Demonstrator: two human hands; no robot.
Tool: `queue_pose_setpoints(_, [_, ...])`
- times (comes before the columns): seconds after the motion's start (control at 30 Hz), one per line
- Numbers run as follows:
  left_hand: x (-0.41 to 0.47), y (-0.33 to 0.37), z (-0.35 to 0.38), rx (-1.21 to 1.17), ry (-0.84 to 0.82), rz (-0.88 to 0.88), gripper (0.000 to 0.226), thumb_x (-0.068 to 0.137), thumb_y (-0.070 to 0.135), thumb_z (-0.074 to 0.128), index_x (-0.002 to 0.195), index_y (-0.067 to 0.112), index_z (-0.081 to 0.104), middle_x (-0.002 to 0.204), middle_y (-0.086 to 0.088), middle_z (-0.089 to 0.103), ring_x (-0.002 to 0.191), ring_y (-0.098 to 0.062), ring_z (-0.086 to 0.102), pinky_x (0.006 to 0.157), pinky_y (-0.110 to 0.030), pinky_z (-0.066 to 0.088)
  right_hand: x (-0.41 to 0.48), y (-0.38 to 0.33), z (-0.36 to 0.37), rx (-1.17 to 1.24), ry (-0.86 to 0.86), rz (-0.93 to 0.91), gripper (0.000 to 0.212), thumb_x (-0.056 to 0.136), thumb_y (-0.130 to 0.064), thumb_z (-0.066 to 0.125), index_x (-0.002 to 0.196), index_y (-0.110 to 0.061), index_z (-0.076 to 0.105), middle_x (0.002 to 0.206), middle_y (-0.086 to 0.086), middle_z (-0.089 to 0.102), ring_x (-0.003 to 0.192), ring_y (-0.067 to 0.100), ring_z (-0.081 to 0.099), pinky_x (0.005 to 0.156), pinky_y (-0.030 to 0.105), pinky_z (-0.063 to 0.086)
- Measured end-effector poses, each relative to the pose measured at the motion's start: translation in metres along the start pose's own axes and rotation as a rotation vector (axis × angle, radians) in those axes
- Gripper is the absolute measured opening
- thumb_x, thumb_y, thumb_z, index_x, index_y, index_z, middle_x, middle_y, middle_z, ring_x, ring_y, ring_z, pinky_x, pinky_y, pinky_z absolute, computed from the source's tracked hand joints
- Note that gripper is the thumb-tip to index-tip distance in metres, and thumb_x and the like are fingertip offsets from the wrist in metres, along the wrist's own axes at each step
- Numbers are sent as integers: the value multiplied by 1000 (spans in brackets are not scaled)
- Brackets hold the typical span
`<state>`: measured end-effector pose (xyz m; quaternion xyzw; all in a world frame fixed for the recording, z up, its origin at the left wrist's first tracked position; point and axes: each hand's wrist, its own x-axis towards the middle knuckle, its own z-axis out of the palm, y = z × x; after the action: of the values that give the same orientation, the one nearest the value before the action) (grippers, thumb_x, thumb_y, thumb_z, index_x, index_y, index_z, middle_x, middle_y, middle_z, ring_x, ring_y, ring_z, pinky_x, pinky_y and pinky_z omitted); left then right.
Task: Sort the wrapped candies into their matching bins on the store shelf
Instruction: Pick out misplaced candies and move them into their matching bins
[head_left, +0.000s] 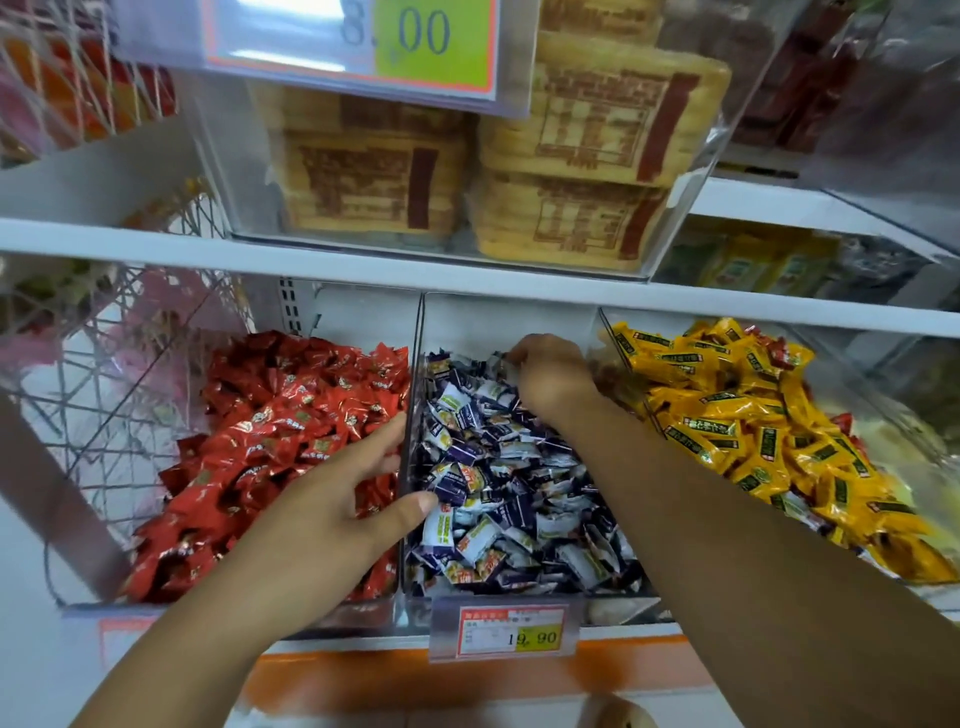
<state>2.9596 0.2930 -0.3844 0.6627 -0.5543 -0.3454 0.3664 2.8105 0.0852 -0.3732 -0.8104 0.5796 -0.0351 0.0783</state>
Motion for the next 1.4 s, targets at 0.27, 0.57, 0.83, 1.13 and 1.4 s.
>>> queue_pose_setpoints(0.27, [1, -2, 0, -13, 15, -27, 69, 78, 52, 63, 135, 63, 26, 122, 40, 40, 113, 24, 33, 94, -10, 26, 34, 13, 30, -85, -220, 22, 20, 94, -12, 52, 108, -2, 62, 101, 14, 60, 75, 24, 54, 60, 30, 43])
queue_pose_setpoints(0.57, [1, -1, 2, -12, 2, -18, 69, 83, 46, 63, 139, 59, 25, 126, 34, 41, 117, 19, 35, 93, -9, 27, 17, 15, 33, -4, -100, -74, 29, 89, -2, 49, 116, -7, 60, 116, 15, 60, 101, 33, 57, 81, 34, 45])
queue_pose_setpoints(0.83, [2, 0, 1, -4, -7, -3, 69, 85, 45, 64, 143, 53, 27, 137, 29, 44, 124, 14, 37, 96, -14, 29, -11, 20, 15, 146, 57, -100, 31, 85, -12, 61, 114, -22, 66, 112, 11, 59, 96, 28, 58, 84, 35, 52])
queue_pose_setpoints(1.13, [3, 0, 4, -13, -17, 11, 70, 87, 43, 63, 145, 52, 24, 140, 24, 43, 131, 2, 38, 100, -23, 32, -56, 8, -31, 154, 115, -165, 25, 92, -30, 62, 113, -19, 67, 111, 3, 65, 98, 21, 60, 82, 30, 50])
queue_pose_setpoints(1.4, [1, 1, 2, -10, -27, 15, 74, 89, 45, 61, 149, 46, 18, 148, 23, 36, 129, 8, 36, 103, -22, 31, -35, -75, -42, 495, 14, -194, 45, 91, -57, 48, 121, -25, 58, 108, -7, 60, 73, 3, 54, 57, 21, 42])
